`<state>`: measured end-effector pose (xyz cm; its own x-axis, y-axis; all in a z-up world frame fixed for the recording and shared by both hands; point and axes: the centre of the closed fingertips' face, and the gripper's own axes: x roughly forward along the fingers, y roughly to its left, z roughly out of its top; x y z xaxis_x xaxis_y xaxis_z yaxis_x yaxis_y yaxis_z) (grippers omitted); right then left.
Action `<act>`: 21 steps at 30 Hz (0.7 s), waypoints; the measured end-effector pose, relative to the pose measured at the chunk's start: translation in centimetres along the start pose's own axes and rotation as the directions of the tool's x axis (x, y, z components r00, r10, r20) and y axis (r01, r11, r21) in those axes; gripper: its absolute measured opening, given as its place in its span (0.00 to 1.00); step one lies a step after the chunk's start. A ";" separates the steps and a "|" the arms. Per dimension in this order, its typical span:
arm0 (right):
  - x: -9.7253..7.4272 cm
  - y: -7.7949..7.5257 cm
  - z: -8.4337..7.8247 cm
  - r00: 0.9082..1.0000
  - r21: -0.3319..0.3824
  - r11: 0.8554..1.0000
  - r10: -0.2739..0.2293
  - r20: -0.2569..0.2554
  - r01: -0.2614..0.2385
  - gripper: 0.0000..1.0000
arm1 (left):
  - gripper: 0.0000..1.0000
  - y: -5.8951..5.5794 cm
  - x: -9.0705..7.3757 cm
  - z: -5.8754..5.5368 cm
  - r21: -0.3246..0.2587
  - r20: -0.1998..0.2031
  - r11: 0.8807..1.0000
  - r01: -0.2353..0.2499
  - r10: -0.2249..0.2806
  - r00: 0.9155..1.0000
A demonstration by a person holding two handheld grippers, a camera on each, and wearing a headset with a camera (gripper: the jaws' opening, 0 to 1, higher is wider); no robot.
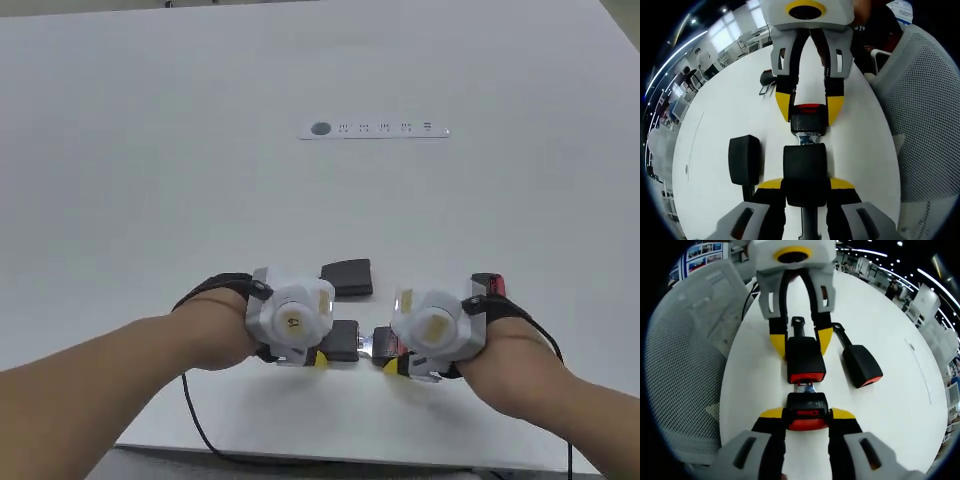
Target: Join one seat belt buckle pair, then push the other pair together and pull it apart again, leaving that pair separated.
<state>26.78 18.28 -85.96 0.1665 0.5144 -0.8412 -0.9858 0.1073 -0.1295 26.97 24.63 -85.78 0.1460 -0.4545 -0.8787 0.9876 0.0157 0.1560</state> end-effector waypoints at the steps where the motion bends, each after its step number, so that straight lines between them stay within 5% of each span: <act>1: 0.1 -0.1 0.1 1.000 0.000 1.000 0.005 0.002 -0.005 0.30 | 0.31 0.0 0.0 0.0 0.000 0.004 1.000 0.002 -0.002 1.000; 5: 0.8 0.1 1.3 1.000 -0.018 1.000 0.019 0.003 -0.019 0.29 | 0.30 -0.1 0.0 0.0 0.029 0.006 1.000 0.010 -0.011 1.000; 6: 0.4 0.3 0.0 0.997 0.003 1.000 0.023 -0.077 -0.022 0.29 | 0.30 0.0 0.0 0.1 0.030 0.007 1.000 0.007 -0.007 1.000; 7: 0.6 0.1 0.7 1.000 -0.017 1.000 0.020 -0.023 -0.020 0.29 | 0.30 0.0 0.0 0.0 0.027 0.003 1.000 0.006 -0.006 1.000; 14: 0.7 0.2 0.7 1.000 -0.035 0.999 0.022 -0.013 -0.023 0.30 | 0.30 0.1 -0.3 -0.2 0.051 -0.001 0.999 0.002 -0.002 1.000; 17: 0.5 0.2 0.3 1.000 -0.029 0.999 0.028 0.004 -0.028 0.29 | 0.30 0.3 -0.5 -0.3 0.012 0.032 1.000 -0.016 0.016 0.999; 21: 0.4 0.3 0.3 0.999 -0.022 0.999 0.036 0.005 -0.036 0.29 | 0.29 0.1 -0.5 -0.3 0.006 0.028 1.000 -0.013 0.013 1.000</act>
<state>26.57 18.81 -86.15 0.1305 0.5224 -0.8426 -0.9914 0.0701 -0.1102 27.05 25.09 -85.46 0.1567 -0.4790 -0.8637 0.9853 0.0160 0.1699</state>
